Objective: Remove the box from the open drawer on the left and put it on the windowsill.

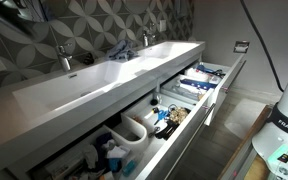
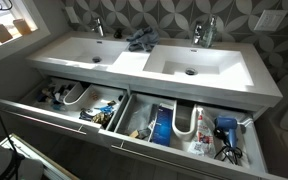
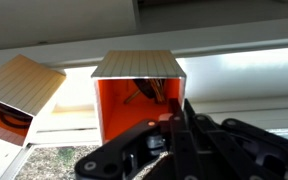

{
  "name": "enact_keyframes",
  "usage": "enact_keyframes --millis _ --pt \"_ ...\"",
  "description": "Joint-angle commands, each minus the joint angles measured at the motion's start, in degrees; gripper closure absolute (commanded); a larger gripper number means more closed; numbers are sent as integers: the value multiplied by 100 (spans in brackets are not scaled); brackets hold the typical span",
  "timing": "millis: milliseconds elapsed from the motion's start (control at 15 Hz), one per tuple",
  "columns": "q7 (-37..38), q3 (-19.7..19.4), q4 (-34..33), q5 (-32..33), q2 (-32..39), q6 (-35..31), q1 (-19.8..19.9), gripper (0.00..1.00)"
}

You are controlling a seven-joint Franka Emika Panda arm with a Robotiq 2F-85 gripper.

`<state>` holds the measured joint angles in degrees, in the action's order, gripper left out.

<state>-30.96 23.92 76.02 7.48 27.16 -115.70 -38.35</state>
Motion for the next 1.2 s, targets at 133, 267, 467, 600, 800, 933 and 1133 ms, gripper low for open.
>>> enact_keyframes --millis 133,267,467,600,800,933,1133 --pt "58 -105 -1027 211 599 672 -383 99" --pt "45 -151 -1246 200 718 859 -475 71" --pt "24 -200 -1550 151 816 1045 -558 50" --pt "42 -156 -1532 121 664 1055 -488 38" --pt "125 -146 -1339 -33 281 1036 -286 16" --pt "243 -142 -1118 -164 -51 1219 -109 3" --pt "630 -210 -710 -252 -619 1724 151 0"
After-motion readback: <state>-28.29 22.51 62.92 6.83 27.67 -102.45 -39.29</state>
